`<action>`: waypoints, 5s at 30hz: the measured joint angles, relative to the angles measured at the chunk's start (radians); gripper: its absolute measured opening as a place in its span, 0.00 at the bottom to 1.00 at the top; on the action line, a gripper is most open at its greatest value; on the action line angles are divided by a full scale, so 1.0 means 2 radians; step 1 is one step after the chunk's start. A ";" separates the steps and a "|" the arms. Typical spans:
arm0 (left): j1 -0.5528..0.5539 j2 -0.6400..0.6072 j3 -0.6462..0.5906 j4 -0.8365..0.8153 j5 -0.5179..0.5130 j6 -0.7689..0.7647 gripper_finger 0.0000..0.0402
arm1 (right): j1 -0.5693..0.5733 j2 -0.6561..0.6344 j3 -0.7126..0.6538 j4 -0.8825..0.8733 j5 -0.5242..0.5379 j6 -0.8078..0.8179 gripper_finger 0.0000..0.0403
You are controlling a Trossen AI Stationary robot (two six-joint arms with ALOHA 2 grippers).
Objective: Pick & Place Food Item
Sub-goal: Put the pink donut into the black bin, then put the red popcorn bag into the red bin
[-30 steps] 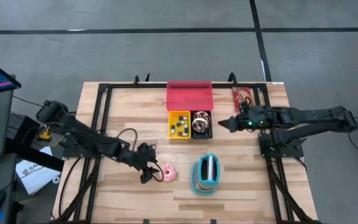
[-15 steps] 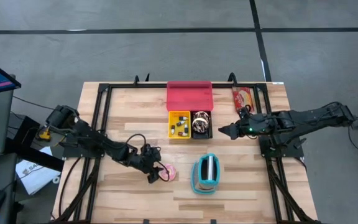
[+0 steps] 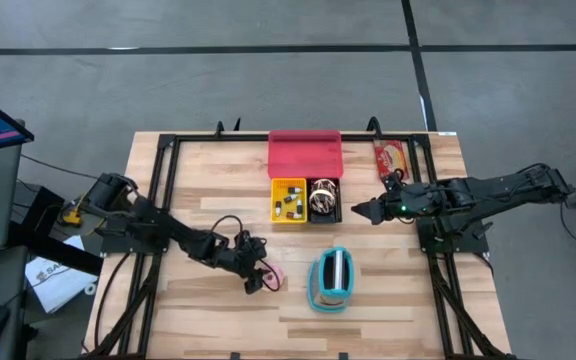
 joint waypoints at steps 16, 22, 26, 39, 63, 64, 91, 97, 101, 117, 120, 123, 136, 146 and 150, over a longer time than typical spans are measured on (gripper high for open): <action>0.003 0.032 0.012 0.005 0.026 0.008 0.60 | 0.000 0.000 0.000 -0.004 0.000 0.004 0.48; 0.011 0.032 0.012 0.002 0.026 0.009 0.54 | 0.000 0.000 0.000 -0.004 0.000 0.004 0.48; 0.011 0.032 0.012 0.001 0.026 0.008 0.48 | 0.000 0.000 0.000 -0.005 0.000 0.004 0.48; 0.010 0.032 0.012 0.008 0.026 -0.020 0.31 | 0.000 0.000 0.000 -0.007 0.000 0.000 0.48; 0.040 -0.015 0.073 -0.013 -0.058 0.054 0.29 | 0.000 0.000 0.000 -0.021 0.000 0.000 0.48; 0.052 -0.016 0.084 -0.019 -0.062 0.071 0.29 | 0.000 0.000 0.000 -0.022 0.000 0.000 0.48; 0.233 0.138 0.256 0.029 -0.015 0.371 0.29 | -0.001 -0.002 0.000 -0.019 0.054 0.039 0.48; 0.219 0.167 0.292 0.021 -0.047 0.406 0.29 | -0.001 -0.002 0.000 -0.018 0.054 0.052 0.48; 0.212 0.174 0.292 0.015 -0.051 0.416 0.29 | 0.000 -0.002 0.000 -0.018 0.054 0.052 0.48; 0.209 0.174 0.288 0.023 -0.086 0.440 0.39 | 0.000 -0.002 0.000 -0.016 0.054 0.058 0.48; 0.209 0.174 0.288 0.023 -0.086 0.440 0.43 | 0.000 -0.002 0.000 -0.016 0.054 0.058 0.48; 0.209 0.174 0.288 0.024 -0.085 0.440 0.46 | 0.000 -0.002 0.000 -0.016 0.054 0.058 0.48; 0.207 0.174 0.287 0.012 -0.070 0.437 0.45 | 0.000 -0.002 0.000 -0.001 0.054 0.052 0.48; 0.208 0.115 0.288 -0.042 -0.119 0.395 0.47 | 0.000 -0.002 0.000 0.008 0.052 0.046 0.48; 0.222 0.066 0.273 -0.097 -0.084 0.343 0.47 | 0.000 -0.002 0.000 0.010 0.053 0.039 0.48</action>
